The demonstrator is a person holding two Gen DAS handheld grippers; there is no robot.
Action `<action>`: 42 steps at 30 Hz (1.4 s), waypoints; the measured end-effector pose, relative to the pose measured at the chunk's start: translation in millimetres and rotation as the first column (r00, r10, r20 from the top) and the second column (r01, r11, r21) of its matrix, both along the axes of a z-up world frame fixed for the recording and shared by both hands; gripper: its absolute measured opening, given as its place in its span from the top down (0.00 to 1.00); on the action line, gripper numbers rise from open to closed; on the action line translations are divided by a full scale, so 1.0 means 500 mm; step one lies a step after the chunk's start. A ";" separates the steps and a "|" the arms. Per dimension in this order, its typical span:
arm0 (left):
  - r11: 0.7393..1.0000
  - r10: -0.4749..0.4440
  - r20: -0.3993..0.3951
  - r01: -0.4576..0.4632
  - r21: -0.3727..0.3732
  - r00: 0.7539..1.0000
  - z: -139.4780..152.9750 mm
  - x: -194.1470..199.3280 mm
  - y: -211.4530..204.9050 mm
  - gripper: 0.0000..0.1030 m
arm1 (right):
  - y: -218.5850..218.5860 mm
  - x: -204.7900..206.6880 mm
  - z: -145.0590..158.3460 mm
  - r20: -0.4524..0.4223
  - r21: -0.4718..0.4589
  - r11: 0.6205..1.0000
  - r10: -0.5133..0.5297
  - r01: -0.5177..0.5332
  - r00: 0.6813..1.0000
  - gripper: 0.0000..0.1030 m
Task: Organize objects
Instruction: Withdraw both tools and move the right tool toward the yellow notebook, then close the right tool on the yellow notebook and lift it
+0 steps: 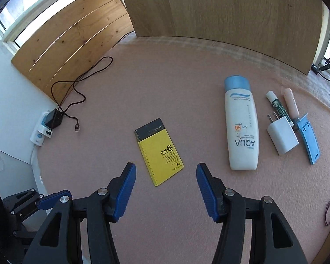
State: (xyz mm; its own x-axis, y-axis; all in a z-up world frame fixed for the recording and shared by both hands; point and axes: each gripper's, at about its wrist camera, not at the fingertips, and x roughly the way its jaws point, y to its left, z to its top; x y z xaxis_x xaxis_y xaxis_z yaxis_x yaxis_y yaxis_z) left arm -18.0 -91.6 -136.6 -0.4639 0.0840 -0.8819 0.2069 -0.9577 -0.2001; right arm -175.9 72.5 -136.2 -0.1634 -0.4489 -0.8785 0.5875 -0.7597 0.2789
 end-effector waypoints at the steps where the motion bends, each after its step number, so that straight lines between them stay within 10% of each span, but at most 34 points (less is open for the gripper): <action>1: 1.000 0.011 -0.003 -0.011 0.001 1.000 0.001 0.008 -0.011 0.61 | -0.013 -0.004 -0.005 0.004 0.006 1.000 0.007 -0.007 1.000 0.48; 32: 0.990 0.136 0.004 -0.136 0.046 0.991 -0.019 0.078 -0.133 0.61 | -0.139 -0.066 -0.103 0.112 0.142 0.982 0.109 -0.124 0.988 0.48; 42: 0.989 0.135 -0.001 -0.134 0.053 0.991 -0.017 0.074 -0.124 0.61 | -0.179 -0.007 -0.109 -0.004 0.326 0.921 0.229 -0.215 0.973 0.53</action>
